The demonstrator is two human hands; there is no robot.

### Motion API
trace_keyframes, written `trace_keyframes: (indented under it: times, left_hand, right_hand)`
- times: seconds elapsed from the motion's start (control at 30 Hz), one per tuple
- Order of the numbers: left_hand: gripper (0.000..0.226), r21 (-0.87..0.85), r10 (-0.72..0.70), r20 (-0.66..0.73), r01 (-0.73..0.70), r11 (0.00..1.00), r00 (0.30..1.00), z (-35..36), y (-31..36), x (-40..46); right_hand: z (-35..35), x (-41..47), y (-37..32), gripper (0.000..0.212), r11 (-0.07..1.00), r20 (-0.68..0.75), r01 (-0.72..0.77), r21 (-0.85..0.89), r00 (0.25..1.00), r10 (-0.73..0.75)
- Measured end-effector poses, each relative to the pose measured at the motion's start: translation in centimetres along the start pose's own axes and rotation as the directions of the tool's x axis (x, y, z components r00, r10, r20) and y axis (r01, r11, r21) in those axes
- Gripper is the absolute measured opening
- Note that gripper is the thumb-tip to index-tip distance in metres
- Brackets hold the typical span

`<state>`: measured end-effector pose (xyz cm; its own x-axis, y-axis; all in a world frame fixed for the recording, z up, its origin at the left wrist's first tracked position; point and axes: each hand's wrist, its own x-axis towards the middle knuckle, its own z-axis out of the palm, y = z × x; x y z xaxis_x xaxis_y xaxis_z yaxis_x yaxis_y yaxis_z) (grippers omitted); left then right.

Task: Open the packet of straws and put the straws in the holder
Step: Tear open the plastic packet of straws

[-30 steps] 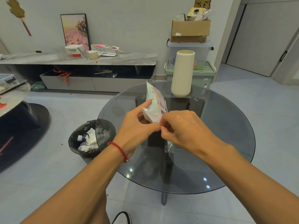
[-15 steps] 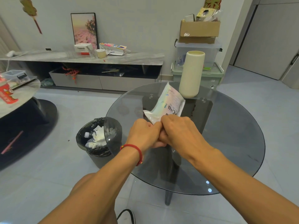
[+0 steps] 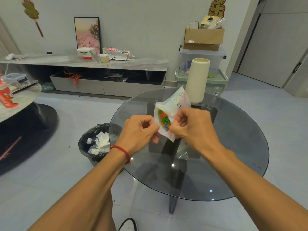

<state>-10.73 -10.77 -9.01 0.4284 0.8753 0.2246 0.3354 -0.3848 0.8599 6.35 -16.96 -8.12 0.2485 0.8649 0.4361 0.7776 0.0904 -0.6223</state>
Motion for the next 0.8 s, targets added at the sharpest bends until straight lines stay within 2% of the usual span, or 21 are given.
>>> trace_keyframes:
  times: [0.07, 0.17, 0.3, 0.37, 0.43, 0.53, 0.6, 0.63, 0.7, 0.73, 0.77, 0.8]
  left_hand:
    - [0.018, -0.009, 0.030, 0.006, -0.030, 0.999, 1.000, -0.3, 0.2, -0.2]
    - [0.018, 0.006, 0.150, 0.038, -0.151, 0.989, 0.988, 0.4, 1.4, -0.7]
    - [0.020, 0.031, 0.244, 0.127, -0.250, 0.968, 0.961, 0.2, 2.2, -0.8]
    - [0.023, 0.109, 0.291, 0.117, -0.303, 0.947, 0.950, -0.1, 2.4, -1.0]
    - [0.026, 0.231, 0.370, 0.014, -0.363, 0.903, 0.929, -0.3, 2.6, -1.2]
    - [0.026, 0.320, 0.475, -0.079, -0.429, 0.845, 0.877, 0.0, 3.8, -0.9]
    - [0.021, 0.290, 0.537, -0.081, -0.496, 0.819, 0.840, 0.4, 4.5, -0.3]
    - [0.028, 0.226, 0.536, -0.042, -0.515, 0.827, 0.843, 0.6, 4.6, 0.2]
    - [0.083, 0.156, 0.517, 0.140, -0.535, 0.831, 0.844, 1.2, 4.3, 1.7]
    - [0.111, 0.193, 0.494, 0.229, -0.536, 0.821, 0.839, 1.6, 3.8, 2.7]
    - [0.126, 0.258, 0.467, 0.284, -0.536, 0.804, 0.838, 2.0, 3.5, 3.7]
    - [0.130, 0.315, 0.439, 0.307, -0.525, 0.791, 0.845, 2.5, 3.3, 4.7]
  right_hand:
    - [-1.1, 0.1, 0.1, 0.013, 0.998, -0.025, 0.039, -0.040, 0.999, -0.040]
    - [-1.0, -0.7, -1.0, 0.019, 0.982, 0.073, 0.111, -0.152, 0.992, -0.101]
    - [-1.4, -1.3, -1.0, 0.029, 0.985, 0.118, 0.067, -0.162, 0.992, -0.048]
    - [-2.4, -1.2, -0.5, 0.020, 0.993, 0.111, 0.046, -0.110, 0.993, -0.033]
    - [-3.3, -1.3, -0.1, 0.012, 1.000, 0.089, 0.020, -0.005, 0.996, -0.019]
    - [-4.4, -1.3, 0.3, 0.026, 0.983, 0.039, -0.014, 0.181, 0.999, 0.007]
    - [-4.8, -1.2, 0.7, 0.034, 0.977, 0.020, -0.020, 0.214, 1.000, 0.016]
    - [-5.0, -0.9, 0.9, 0.035, 0.973, 0.021, -0.036, 0.230, 0.999, 0.032]
    - [-5.3, -0.6, 1.9, 0.038, 0.926, 0.090, -0.110, 0.361, 0.992, 0.083]
    - [-5.3, -0.4, 2.3, 0.040, 0.862, 0.168, -0.170, 0.478, 0.981, 0.100]
    - [-5.4, -0.2, 2.7, 0.040, 0.787, 0.245, -0.228, 0.573, 0.964, 0.101]
    - [-5.4, 0.0, 3.2, 0.038, 0.725, 0.302, -0.272, 0.633, 0.949, 0.092]
